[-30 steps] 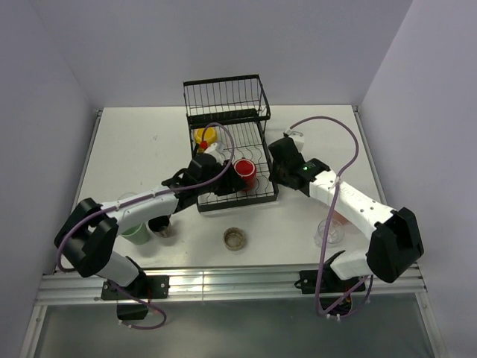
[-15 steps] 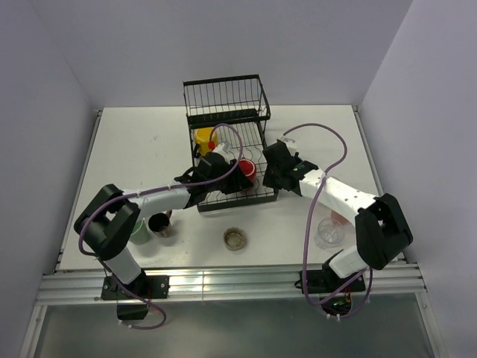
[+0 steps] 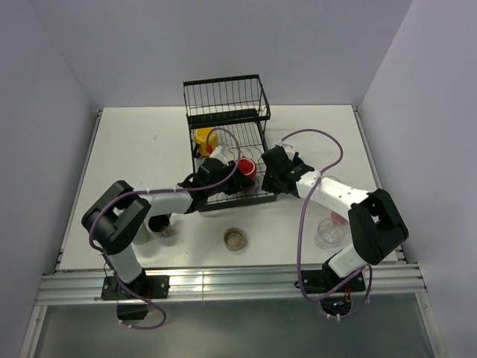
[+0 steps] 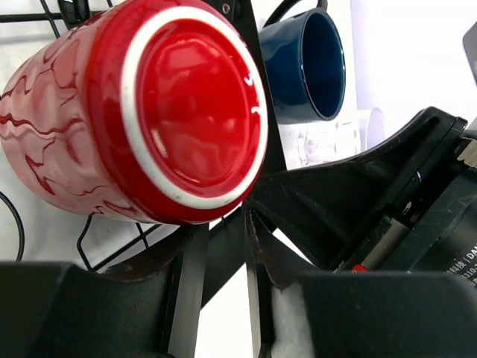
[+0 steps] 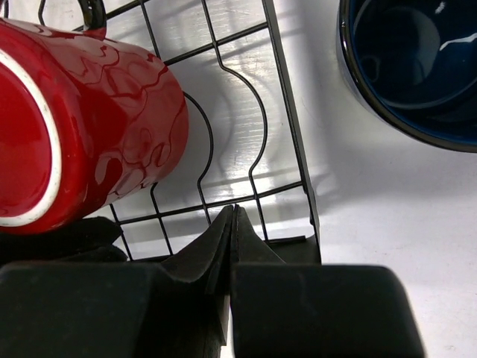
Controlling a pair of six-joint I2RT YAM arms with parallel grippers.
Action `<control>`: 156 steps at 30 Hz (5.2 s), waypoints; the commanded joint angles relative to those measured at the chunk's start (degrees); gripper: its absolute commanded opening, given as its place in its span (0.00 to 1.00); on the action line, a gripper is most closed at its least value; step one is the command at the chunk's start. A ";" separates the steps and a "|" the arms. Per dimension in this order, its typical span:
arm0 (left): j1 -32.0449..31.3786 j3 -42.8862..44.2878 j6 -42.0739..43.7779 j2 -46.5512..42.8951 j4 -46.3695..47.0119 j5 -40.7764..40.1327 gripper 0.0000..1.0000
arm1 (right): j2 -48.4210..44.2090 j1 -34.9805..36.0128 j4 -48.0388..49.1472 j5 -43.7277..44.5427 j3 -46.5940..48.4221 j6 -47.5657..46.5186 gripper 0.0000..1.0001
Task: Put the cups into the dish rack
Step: Place the cup upside down on the dish rack, then grab a cup with the right arm
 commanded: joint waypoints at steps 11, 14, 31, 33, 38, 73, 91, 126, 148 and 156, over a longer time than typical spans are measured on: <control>-0.26 -4.47 -4.44 2.60 16.55 -5.20 0.26 | -0.21 -0.39 1.04 -0.17 -1.64 -0.33 0.00; -0.26 -5.26 -5.05 3.48 19.00 -6.34 0.23 | -0.74 -0.39 0.78 -0.17 -2.16 -0.51 0.00; 0.18 -9.30 -10.77 9.72 37.64 -9.95 0.11 | -1.88 2.16 -0.36 -0.35 -3.83 -0.59 0.00; 0.27 -9.57 -11.47 10.24 38.70 -10.74 0.10 | -2.14 2.51 -0.62 -0.35 -3.92 -0.59 0.00; 0.35 -9.22 -12.44 11.82 41.68 -11.79 0.09 | -2.50 3.04 -1.06 -0.43 -4.10 -0.59 0.00; 4.13 -2.28 -18.06 19.03 44.32 -20.94 0.00 | -3.64 3.83 -3.09 1.41 -5.68 -1.74 0.00; 5.19 7.21 -16.48 25.01 41.26 -17.87 0.00 | -3.29 3.74 -3.35 1.94 -6.21 -2.18 0.00; 2.03 -13.34 -4.44 -4.94 28.79 -14.08 0.11 | -3.11 3.21 -5.46 4.93 1.70 -2.00 0.00; 0.97 -7.02 5.75 -50.31 -30.19 -23.75 0.71 | -4.26 -7.33 -13.36 9.23 13.99 -5.08 0.32; 1.15 -6.14 6.98 -50.93 -32.13 -22.96 0.75 | 3.03 -9.35 -14.51 9.32 20.33 -6.13 0.48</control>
